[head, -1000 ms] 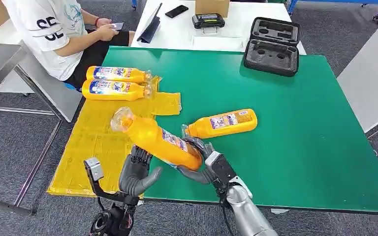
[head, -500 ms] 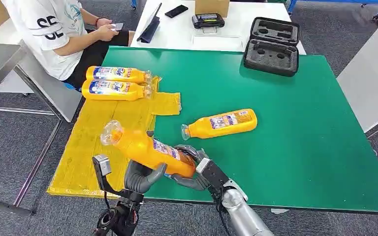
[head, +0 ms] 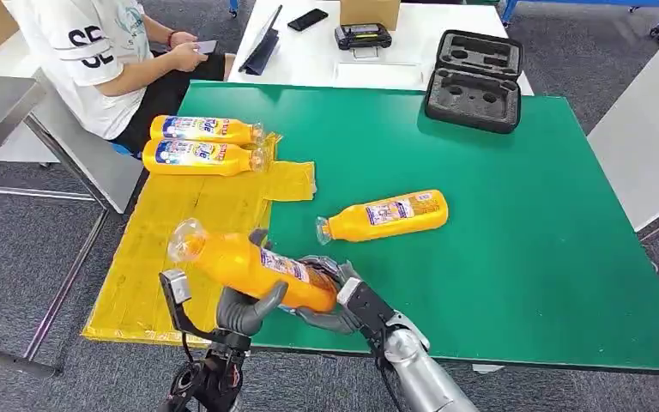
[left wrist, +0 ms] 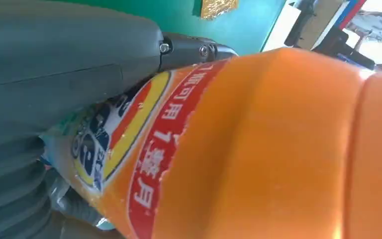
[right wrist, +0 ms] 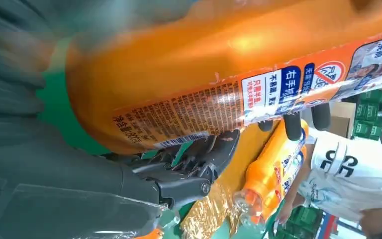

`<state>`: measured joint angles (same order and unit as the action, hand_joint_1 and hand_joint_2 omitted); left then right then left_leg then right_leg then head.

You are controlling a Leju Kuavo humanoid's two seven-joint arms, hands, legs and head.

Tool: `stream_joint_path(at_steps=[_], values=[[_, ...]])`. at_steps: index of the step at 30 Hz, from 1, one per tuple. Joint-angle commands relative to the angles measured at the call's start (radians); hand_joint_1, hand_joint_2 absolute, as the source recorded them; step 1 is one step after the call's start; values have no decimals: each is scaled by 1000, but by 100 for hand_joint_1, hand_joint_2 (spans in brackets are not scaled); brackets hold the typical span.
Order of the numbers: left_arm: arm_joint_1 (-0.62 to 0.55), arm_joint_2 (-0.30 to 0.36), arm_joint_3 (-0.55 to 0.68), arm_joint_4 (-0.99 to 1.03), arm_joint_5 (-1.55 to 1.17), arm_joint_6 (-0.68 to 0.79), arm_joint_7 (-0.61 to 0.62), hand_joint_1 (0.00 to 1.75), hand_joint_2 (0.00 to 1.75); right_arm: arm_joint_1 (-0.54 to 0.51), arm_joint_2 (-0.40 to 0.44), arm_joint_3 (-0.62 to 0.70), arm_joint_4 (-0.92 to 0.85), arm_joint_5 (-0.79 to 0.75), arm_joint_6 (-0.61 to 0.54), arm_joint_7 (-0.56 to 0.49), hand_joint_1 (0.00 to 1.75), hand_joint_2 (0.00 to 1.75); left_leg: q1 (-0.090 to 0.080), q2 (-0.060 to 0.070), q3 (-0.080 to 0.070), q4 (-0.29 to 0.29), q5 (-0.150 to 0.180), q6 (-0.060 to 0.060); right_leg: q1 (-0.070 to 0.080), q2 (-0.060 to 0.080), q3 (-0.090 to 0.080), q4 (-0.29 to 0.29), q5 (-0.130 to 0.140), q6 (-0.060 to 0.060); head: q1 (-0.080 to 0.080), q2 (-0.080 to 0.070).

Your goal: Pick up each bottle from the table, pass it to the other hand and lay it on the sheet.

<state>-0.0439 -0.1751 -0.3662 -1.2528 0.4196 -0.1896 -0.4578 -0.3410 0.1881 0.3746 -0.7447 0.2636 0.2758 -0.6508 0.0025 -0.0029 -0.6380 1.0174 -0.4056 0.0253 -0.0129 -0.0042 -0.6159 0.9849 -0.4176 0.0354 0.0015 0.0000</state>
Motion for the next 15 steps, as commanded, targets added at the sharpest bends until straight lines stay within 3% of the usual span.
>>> stream_joint_path(at_steps=[1, 2, 3, 15], values=[[-17, 29, 16, 17, 19, -16, -15, 28, 175, -42, -29, 29, 91, -2, 2, -4, 171, 175, 1, 0, 6, -1, -2, -1, 1, 0, 6, -1, -2, -1, 0, 0], [-20, 28, 11, 18, 24, -23, -18, 155, 175, -41, -30, 30, 92, -1, 0, -5, 171, 175, 0, 0, 4, -1, -1, -1, 0, 0, 4, -1, -1, -1, 0, 0], [-21, 29, 10, 19, 29, -31, -20, 175, 175, -41, -30, 30, 92, -1, 0, -6, 173, 175, 1, 0, 6, -1, -2, -1, 1, 0, 6, -1, -2, -1, 0, 0], [-7, 34, -13, -10, 27, -80, -29, 175, 175, -43, -30, 26, 112, -15, 9, -19, 168, 175, 1, 0, 6, -1, -2, -1, 1, 0, 6, -1, -2, -1, 0, 0]])
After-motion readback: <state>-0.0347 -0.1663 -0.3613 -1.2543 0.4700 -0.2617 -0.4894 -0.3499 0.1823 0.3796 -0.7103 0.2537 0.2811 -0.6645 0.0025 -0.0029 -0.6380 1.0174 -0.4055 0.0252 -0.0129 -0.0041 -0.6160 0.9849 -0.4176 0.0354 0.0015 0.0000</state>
